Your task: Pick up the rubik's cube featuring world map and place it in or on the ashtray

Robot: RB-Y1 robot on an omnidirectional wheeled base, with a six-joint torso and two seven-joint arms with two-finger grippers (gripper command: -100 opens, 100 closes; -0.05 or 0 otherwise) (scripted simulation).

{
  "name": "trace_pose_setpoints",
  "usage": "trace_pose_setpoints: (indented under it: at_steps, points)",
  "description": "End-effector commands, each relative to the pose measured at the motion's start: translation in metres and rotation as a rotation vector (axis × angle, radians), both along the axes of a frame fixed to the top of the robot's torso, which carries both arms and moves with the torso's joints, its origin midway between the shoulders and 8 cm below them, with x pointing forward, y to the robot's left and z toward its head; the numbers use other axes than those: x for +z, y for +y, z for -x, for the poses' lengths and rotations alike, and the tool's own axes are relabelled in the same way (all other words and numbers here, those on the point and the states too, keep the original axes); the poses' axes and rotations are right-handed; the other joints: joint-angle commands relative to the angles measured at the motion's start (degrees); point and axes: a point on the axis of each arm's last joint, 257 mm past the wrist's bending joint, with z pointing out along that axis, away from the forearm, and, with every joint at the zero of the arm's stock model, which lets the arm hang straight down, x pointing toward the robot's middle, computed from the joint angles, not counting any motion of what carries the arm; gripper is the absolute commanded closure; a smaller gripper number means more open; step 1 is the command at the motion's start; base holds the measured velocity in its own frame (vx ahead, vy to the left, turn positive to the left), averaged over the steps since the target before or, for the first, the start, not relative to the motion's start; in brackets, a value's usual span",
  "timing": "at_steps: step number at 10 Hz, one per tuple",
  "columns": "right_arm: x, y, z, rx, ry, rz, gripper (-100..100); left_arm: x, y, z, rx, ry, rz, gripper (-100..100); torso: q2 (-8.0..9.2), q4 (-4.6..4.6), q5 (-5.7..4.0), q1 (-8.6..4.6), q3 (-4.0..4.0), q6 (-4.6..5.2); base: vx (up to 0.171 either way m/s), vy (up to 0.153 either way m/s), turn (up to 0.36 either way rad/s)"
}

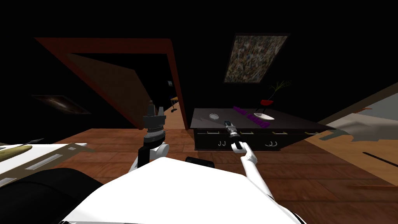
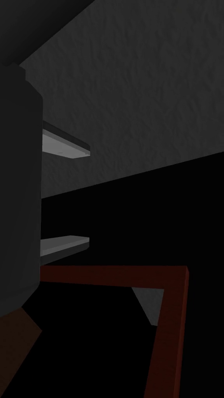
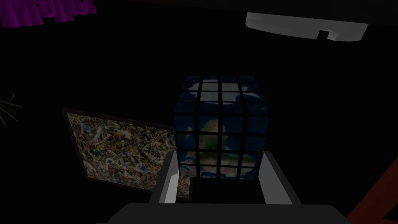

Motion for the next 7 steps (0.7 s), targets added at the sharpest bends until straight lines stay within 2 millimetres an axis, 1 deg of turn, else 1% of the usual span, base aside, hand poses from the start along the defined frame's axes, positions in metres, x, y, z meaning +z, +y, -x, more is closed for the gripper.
trace_pose_setpoints:
  at_steps: [1, 2, 4, 5, 7]
  points:
    - [0.003, 0.007, -0.009, 0.002, -0.004, 0.038, 100, 0.000, 0.000, 0.000, 0.000, 0.000, 0.000, 0, 0.00, 0.00, 0.00, 0.00, 0.00, 0.00, -0.018, 0.038, -0.065]
    - [0.003, 0.010, -0.015, 0.002, -0.002, 0.052, 100, 0.000, 0.000, 0.000, 0.000, 0.000, 0.000, 0, -0.05, -0.01, 0.00, -0.03, -0.03, -0.04, 0.004, 0.019, -0.014]
    - [0.003, 0.016, -0.026, 0.001, 0.004, 0.067, 100, 0.000, 0.000, 0.000, 0.000, 0.000, 0.000, 0, -0.26, -0.04, -0.03, -0.14, -0.14, -0.14, 0.034, -0.008, 0.064]
    - [0.003, 0.021, -0.035, 0.001, 0.010, 0.075, 100, 0.000, 0.000, 0.000, 0.000, 0.000, 0.000, 0, -0.35, -0.06, -0.06, -0.20, -0.20, -0.15, 0.076, -0.024, 0.116]
    - [0.003, 0.027, -0.044, 0.002, 0.018, 0.082, 100, 0.000, 0.000, 0.000, 0.000, 0.000, 0.000, 0, -0.58, -0.12, -0.11, -0.26, -0.33, -0.21, 0.095, -0.019, 0.084]
